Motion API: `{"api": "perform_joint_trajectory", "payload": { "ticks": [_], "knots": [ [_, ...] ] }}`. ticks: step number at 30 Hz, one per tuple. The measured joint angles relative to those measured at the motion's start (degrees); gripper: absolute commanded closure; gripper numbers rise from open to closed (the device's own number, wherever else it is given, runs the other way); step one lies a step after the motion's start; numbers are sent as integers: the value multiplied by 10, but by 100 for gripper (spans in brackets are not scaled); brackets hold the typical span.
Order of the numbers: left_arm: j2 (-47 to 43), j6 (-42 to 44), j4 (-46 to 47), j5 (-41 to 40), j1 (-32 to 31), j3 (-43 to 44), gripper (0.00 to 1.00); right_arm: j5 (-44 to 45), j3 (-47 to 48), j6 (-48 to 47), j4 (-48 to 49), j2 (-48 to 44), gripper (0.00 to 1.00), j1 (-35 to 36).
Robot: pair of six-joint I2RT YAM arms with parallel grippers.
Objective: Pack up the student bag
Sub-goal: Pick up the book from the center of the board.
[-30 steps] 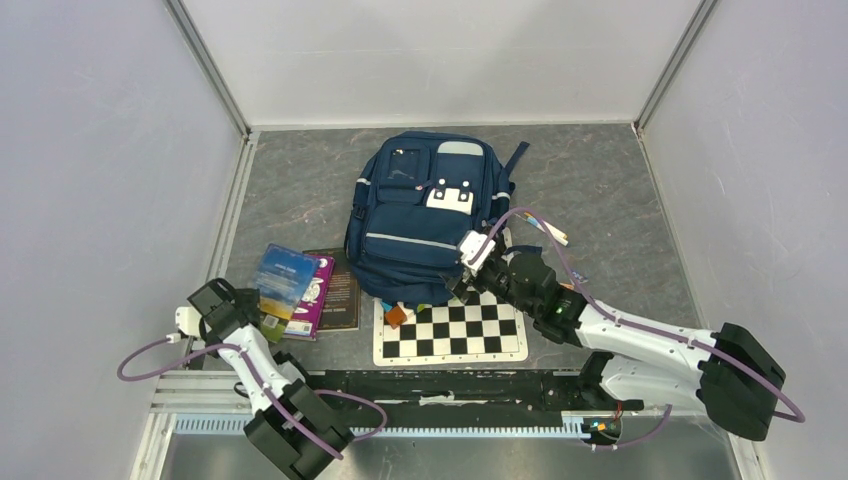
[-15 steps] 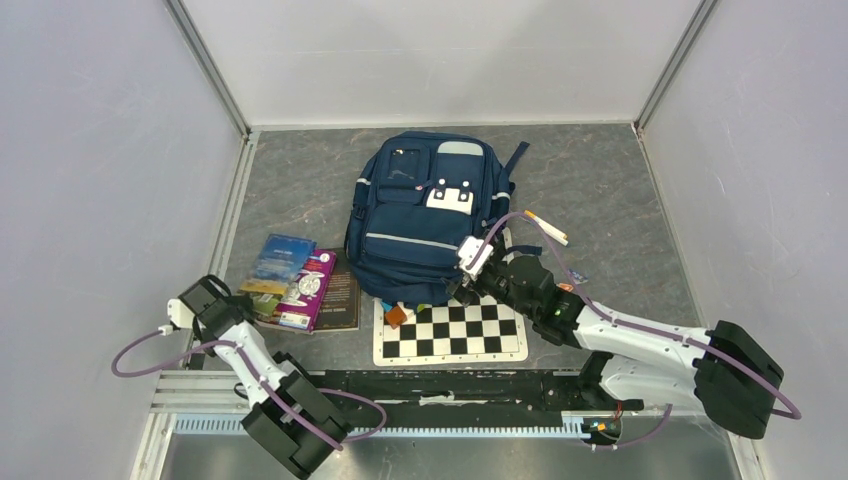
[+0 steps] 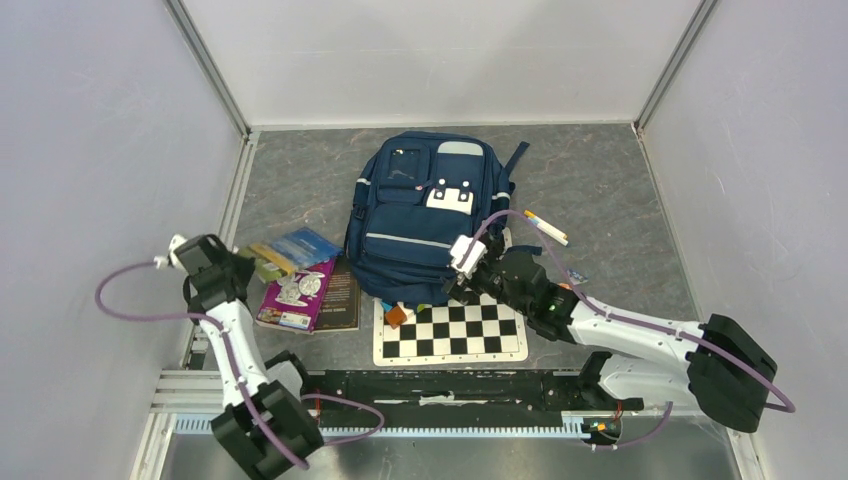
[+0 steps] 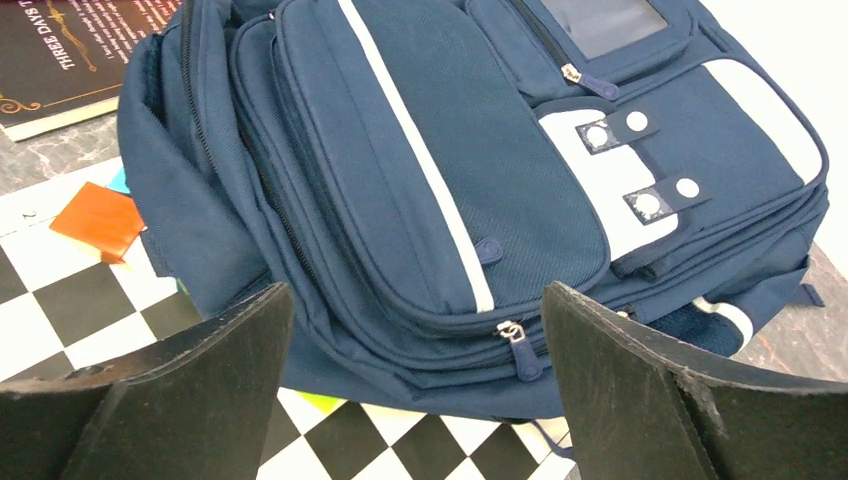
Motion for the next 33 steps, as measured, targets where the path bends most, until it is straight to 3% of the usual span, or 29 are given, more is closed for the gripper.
{"api": "perform_joint_trajectory", "payload": {
  "ticks": [5,16,23,33],
  "knots": [
    [3,62,5,44,-102,62,98,6,56,-9,-36,27,2,0],
    [-75,74,46,194,-165,73,98,-9,96,77,-39,24,2,0],
    [-69,82,76,281,-252,153,98,-3,103,172,-38,16,2,-5],
    [-76,42,163,373,-321,205,98,-118,96,320,42,15,2,-61]
  ]
}}
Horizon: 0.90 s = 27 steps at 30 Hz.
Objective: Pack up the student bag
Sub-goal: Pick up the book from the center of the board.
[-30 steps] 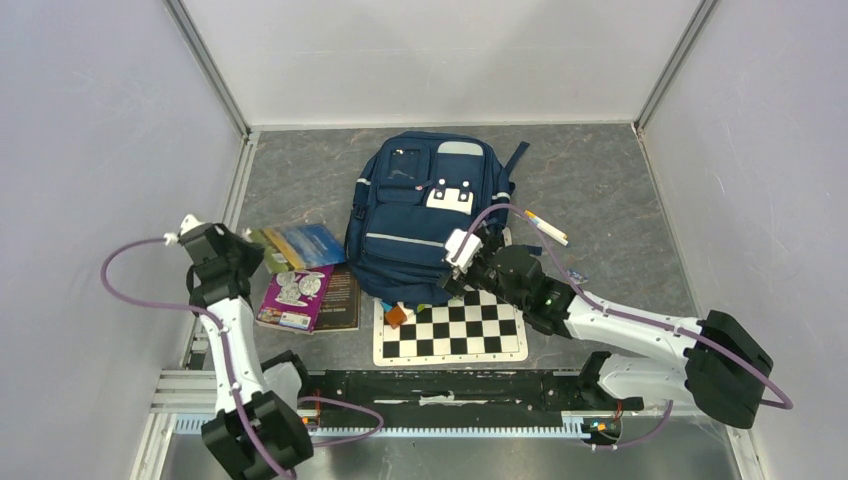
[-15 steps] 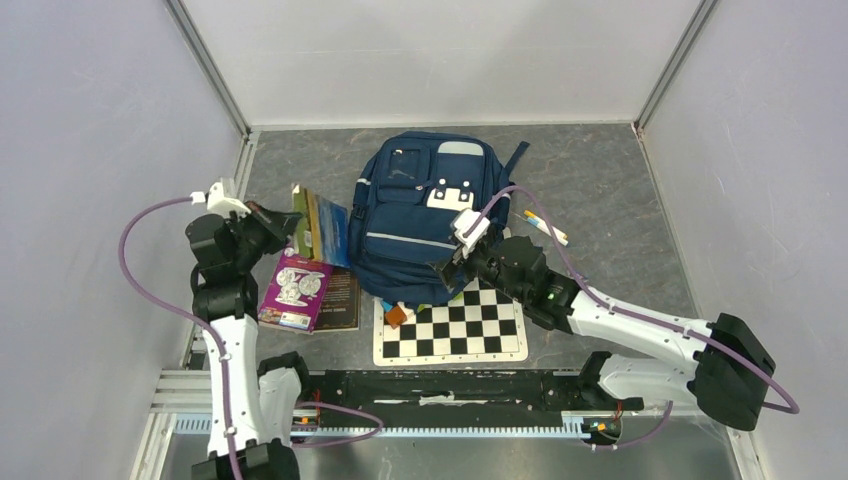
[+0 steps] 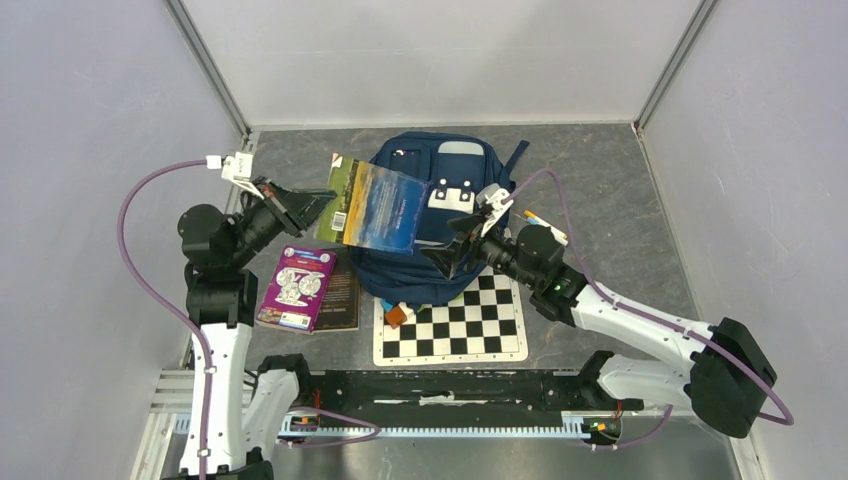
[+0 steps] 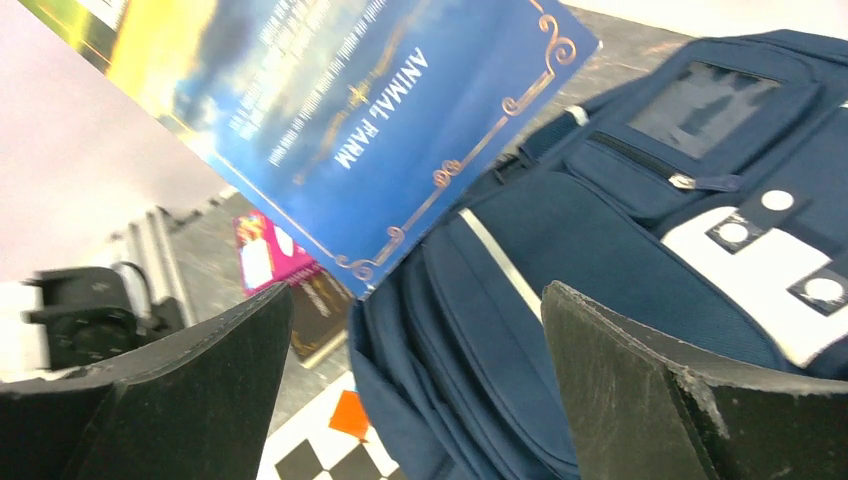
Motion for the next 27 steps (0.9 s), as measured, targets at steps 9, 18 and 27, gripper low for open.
{"api": "perform_joint_trajectory", "payload": {
  "ticks": [9,18,27],
  "knots": [
    [-11,-43,51,42,-36,0,98,-73,-25,116,95,-20,2,-14],
    [-9,-113,148,65,-54,0,98,-107,-28,188,133,-7,2,-29],
    [-16,-126,194,69,-76,-27,98,-135,-53,215,264,-12,60,-40]
  ]
}}
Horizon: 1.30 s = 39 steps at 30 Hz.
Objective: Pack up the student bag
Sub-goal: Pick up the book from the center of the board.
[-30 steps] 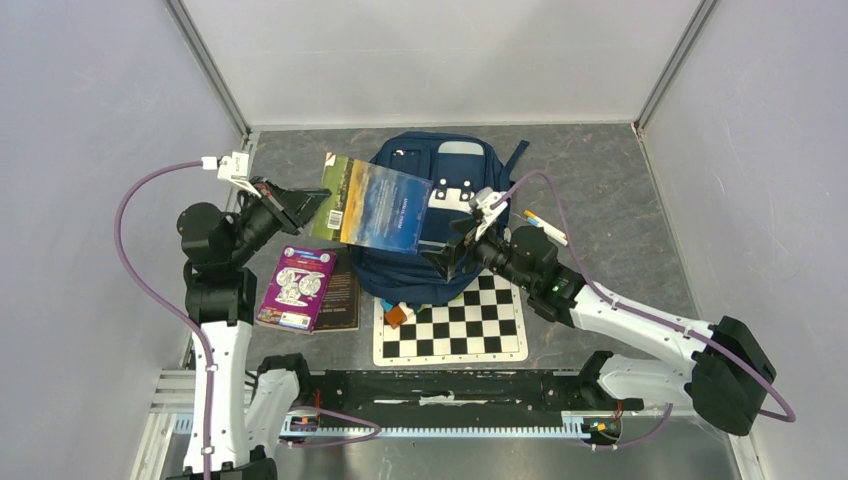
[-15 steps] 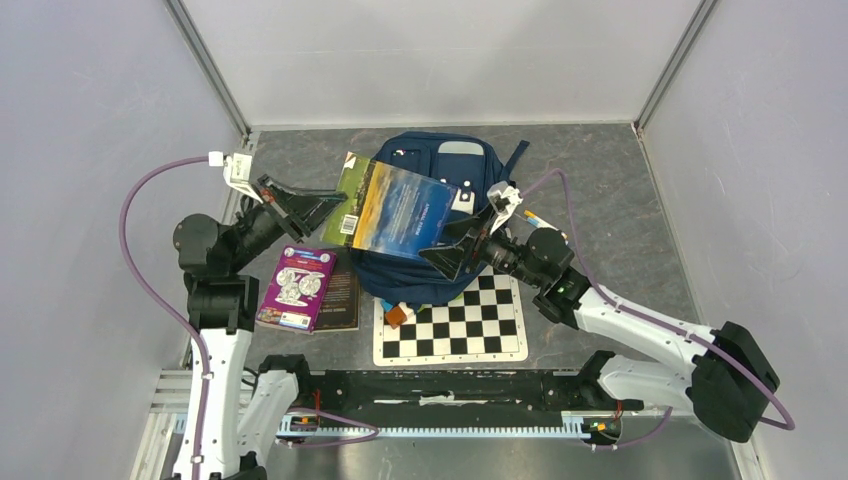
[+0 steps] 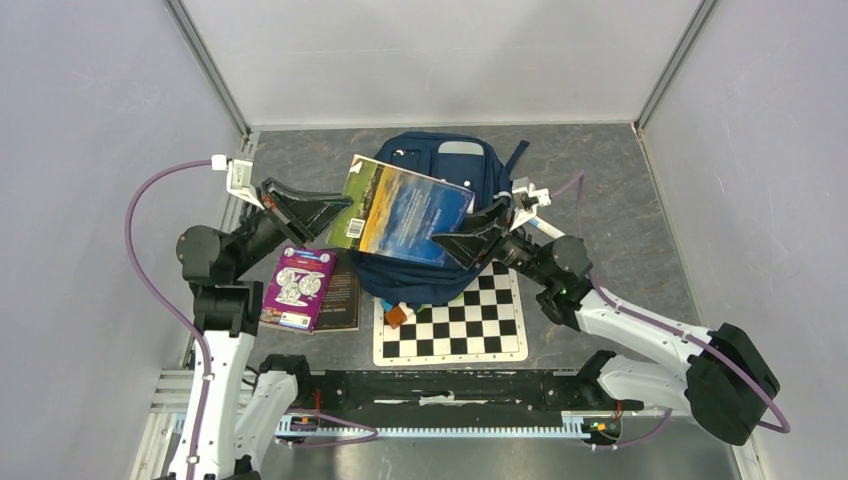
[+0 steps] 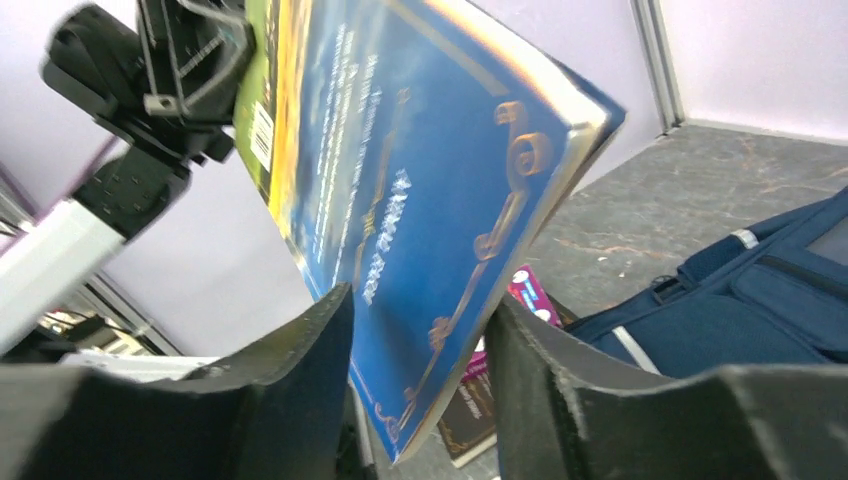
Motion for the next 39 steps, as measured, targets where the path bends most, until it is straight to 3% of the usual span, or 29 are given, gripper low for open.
{"api": "perform_joint_trajectory", "payload": {
  "ticks": [3,5,8,11,12,15,22,25,29,30,32,34,37,39],
  "knots": [
    [-9,-7,5,-2,0,-15,93,3,-14,6,25,-13,88,-1],
    [-13,-12,8,-6,0,-27,76,3,-25,7,39,-25,100,0],
    [-13,-21,8,-9,-1,-45,34,5,-43,3,43,-50,100,0],
    [-19,-23,-5,-6,-5,-65,5,6,-47,-10,26,-71,100,3],
    [-21,-24,-12,-4,-6,-72,1,7,-47,-16,14,-80,100,3],
    [-24,-20,-36,3,-6,-89,0,6,-47,-37,-27,-109,100,3],
    [-20,-9,-62,54,-6,-107,4,-17,6,-93,-187,-123,100,3],
    [-20,-5,-65,81,-7,-111,26,-35,33,-112,-238,-115,100,3],
    [-23,2,-66,105,-10,-123,71,-57,51,-126,-271,-102,99,3],
    [-24,3,-69,106,-10,-127,83,-62,57,-131,-278,-96,86,3],
    [-29,12,-86,105,-9,-133,96,-70,74,-146,-298,-81,52,3],
    [-38,30,-114,94,-9,-133,98,-67,83,-164,-316,-67,31,3],
    [-54,64,-192,43,-13,-128,98,-52,88,-213,-336,-57,11,3],
    [-63,80,-250,-22,-15,-121,98,-34,88,-259,-344,-57,6,4]
  ]
}}
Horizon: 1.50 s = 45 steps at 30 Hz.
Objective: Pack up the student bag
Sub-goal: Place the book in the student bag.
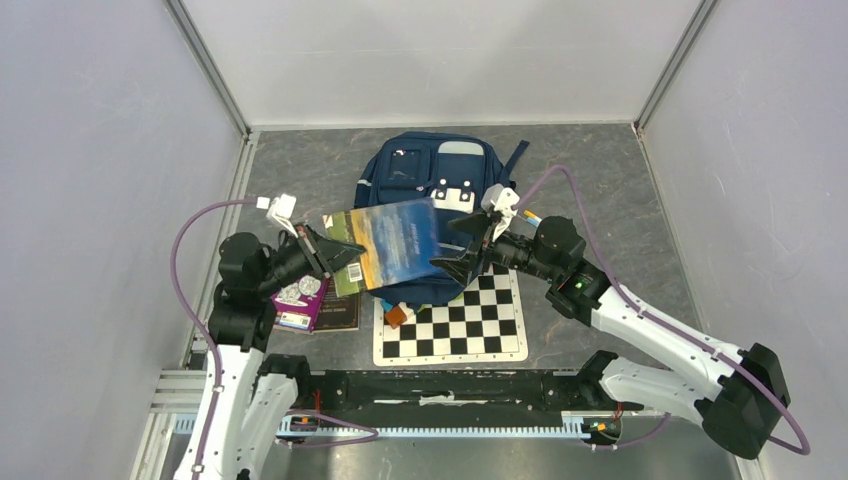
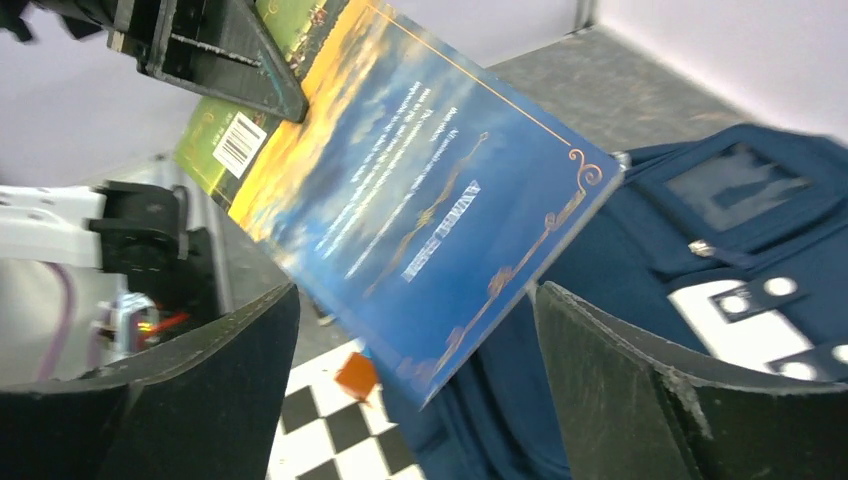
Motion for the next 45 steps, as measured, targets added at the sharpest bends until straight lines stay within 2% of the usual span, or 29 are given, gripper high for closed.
{"api": "perform_joint_trajectory", "payload": {
  "ticks": [5,8,9,11,15,21,29,30,34,36,39,45],
  "knots": [
    [-27,1,-114,-217,3,7,98,37,-3,-93,3,15,2,12],
    [-60,-12,-163,-318,3,7,98,67,-3,-144,-1,53,2,42],
    [-78,-17,-175,-350,3,7,98,75,-3,-158,-2,68,6,54],
    [-113,-30,-189,-401,3,7,98,89,-3,-181,-8,101,18,75],
    [-167,-45,-209,-481,3,11,98,103,22,-213,-31,181,31,99],
    [-167,-50,-243,-516,3,16,98,122,98,-245,-75,280,35,105],
    [-169,-60,-265,-517,3,16,98,132,115,-266,-107,316,37,110],
    [-169,-62,-265,-517,3,16,98,132,115,-267,-110,319,40,110],
    [-169,-66,-265,-515,3,16,98,134,123,-271,-117,331,70,113],
    [-169,-68,-266,-513,3,16,98,138,126,-272,-121,333,80,114],
    [-170,-70,-269,-507,3,20,98,151,131,-265,-129,332,90,117],
    [-177,-72,-269,-468,3,37,98,223,140,-226,-146,285,98,120]
  ]
}}
